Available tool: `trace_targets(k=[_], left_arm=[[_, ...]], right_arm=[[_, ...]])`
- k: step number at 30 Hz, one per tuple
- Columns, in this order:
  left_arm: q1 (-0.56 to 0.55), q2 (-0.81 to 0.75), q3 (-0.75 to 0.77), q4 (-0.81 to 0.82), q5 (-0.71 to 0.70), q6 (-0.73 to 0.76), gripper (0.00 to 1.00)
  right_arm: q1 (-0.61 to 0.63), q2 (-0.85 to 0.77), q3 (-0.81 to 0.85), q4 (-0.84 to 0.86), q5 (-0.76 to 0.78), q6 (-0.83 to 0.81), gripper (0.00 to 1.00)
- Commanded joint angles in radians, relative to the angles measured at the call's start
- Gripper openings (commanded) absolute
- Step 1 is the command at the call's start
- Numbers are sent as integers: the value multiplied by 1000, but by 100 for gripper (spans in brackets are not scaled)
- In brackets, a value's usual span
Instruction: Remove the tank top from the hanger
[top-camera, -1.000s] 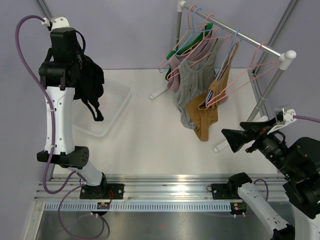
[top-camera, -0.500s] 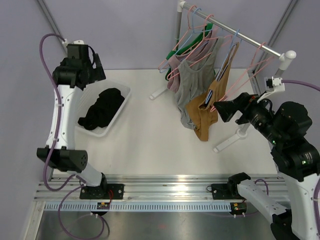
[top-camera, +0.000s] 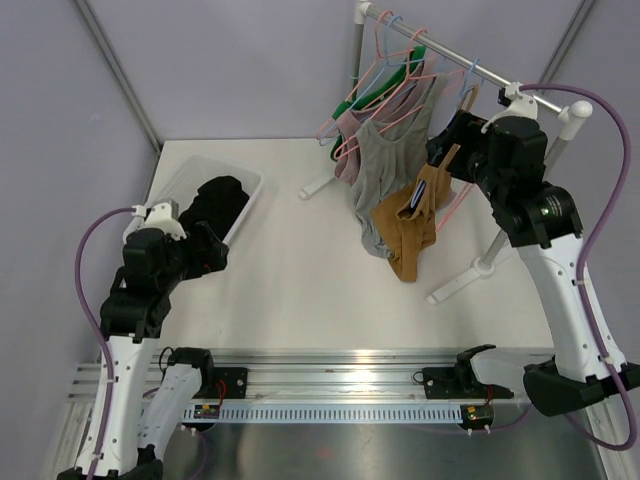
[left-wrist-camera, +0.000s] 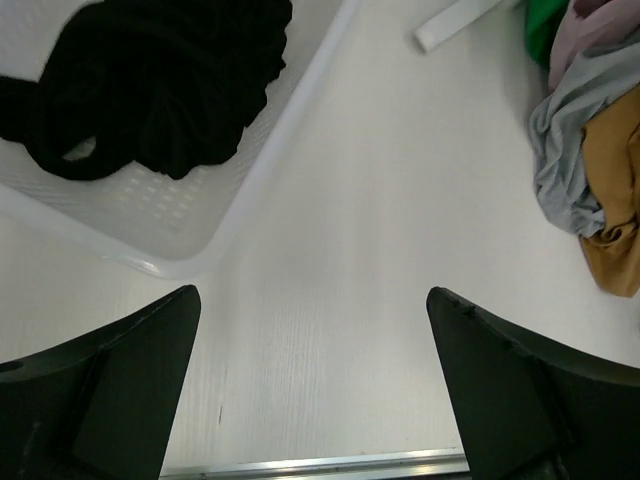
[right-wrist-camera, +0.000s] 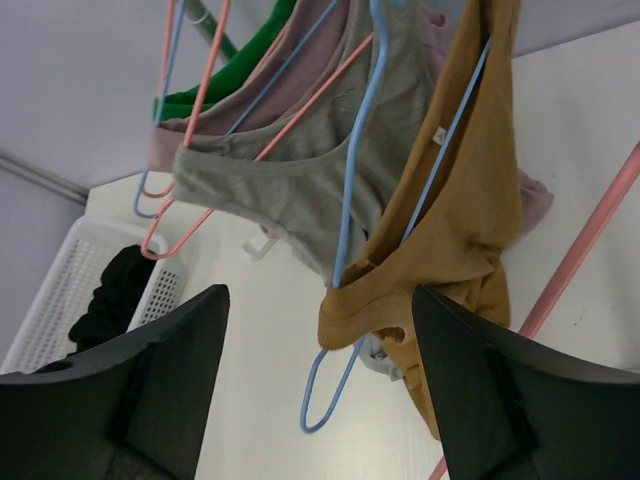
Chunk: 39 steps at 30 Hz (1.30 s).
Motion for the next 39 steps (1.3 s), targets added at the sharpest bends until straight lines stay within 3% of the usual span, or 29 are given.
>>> trace_targets(k=[1,6,9,11,17,18,20,21,33,39], left_arm=[[-2,-30,-111,145,39,1,99],[-65,-28,-105,131,61,-14,99],[-112,-28,-102,122,25,-21,99],[-128,-27,-105,122,28,-24,99],[-163,-27,-107,122,28,-27,99],[-165,-30,-108,122,27,-27,99],[-165,-36,-110,123,27,-27,99],[-165,-39,-110,125,27,-27,99],[-166,-42,-110,125,31,-25,99],[-166,-51,-110,125,20,-30,99]], right_arm=[[-2,70,84,48,150,-14,79],[-2,180,129,60,175,-45,65],[-2,230,145,56,221,-45,43],[-2,245,141,65,250,-42,35],[-2,253,133,80,252,-36,33],[-2,253,132,82,250,-30,22],[-2,242,118,94,246,-18,13],[0,237,113,97,246,-1,2],[0,197,239,76,221,19,0],[0,169,305,30,129,42,0]])
